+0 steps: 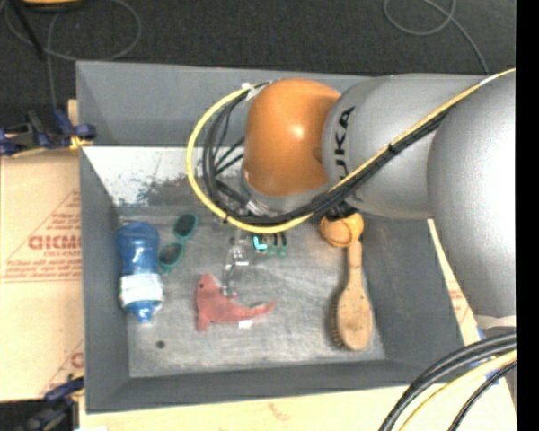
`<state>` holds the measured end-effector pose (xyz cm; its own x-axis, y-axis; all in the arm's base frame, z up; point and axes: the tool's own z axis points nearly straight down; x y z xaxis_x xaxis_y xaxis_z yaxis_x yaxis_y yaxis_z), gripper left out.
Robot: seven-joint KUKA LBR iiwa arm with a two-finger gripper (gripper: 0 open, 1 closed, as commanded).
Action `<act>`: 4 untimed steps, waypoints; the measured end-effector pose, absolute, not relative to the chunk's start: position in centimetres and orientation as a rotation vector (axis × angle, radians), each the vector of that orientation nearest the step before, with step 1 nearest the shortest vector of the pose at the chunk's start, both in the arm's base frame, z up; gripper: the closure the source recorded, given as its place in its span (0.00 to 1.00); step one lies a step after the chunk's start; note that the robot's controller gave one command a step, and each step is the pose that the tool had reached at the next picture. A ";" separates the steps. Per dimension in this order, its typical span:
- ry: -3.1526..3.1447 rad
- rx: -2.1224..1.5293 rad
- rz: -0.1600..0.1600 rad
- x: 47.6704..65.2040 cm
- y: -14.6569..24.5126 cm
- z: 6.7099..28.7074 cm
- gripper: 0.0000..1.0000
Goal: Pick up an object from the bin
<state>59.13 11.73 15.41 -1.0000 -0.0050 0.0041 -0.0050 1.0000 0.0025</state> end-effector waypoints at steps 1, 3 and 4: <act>-3.145 0.004 -0.006 59.3 11.7 15.8 0.00; -3.143 0.047 -0.002 53.2 11.9 9.8 0.00; -3.148 -0.096 -0.009 51.3 11.9 7.3 1.00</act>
Offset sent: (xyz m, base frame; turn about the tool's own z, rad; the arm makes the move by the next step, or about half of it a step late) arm -0.0742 -0.0181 -0.0553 -0.1204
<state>51.29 11.89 7.31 -0.9981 0.0612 -0.0081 0.0611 0.9981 0.0057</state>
